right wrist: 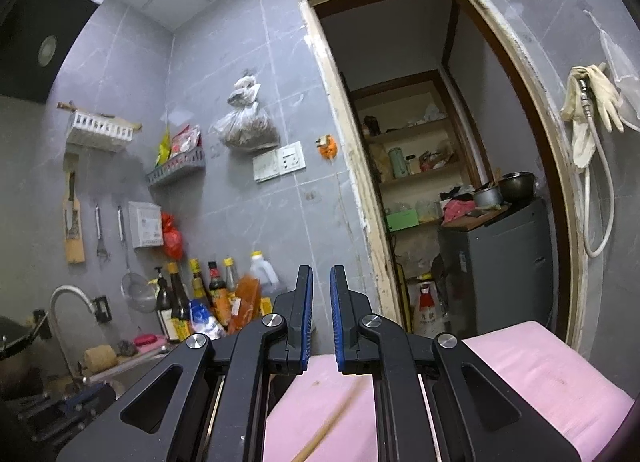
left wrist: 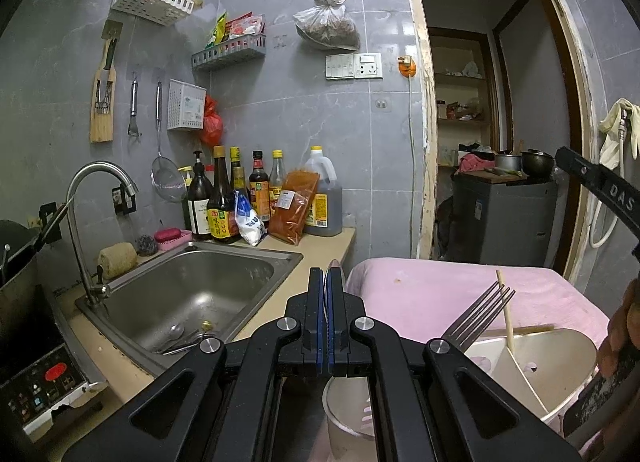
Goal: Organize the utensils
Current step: 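Open the left tool over the holder while the right tool drops its chopstick inside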
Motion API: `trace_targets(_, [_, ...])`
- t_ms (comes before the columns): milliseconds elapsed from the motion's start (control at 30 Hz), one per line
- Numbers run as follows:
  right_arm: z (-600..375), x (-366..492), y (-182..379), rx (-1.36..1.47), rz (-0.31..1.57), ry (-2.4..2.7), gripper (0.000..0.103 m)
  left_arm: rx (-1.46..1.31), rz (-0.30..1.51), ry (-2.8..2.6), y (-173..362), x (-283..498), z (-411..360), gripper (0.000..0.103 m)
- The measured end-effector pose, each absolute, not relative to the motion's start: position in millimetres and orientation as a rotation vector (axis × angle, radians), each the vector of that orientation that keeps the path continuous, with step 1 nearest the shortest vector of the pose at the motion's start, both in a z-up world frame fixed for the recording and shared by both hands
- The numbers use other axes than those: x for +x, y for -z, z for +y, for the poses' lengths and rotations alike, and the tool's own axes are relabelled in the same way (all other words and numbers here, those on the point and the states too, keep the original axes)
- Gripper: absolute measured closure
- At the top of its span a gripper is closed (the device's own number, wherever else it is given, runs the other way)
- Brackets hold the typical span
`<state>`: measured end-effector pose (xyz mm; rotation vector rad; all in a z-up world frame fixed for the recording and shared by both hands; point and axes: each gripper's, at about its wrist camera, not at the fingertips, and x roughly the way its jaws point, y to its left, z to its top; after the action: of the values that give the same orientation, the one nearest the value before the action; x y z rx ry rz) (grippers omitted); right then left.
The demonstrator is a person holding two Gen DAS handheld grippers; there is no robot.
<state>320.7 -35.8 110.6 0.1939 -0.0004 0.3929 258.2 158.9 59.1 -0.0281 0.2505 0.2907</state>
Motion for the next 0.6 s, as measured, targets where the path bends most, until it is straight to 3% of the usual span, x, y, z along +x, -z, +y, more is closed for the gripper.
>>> trace_targets(500, [-56.9,307.7,-105.2,0.165,0.117,-0.502,0.093,-0.096,0.292,-0.160,-59.9,251.6,162.5,0.101])
trace_targets(600, [-65.6,299.6,-100.8,0.164,0.131,-0.544,0.073,-0.123,0.302,-0.113,-62.7,246.9,164.7,0.100])
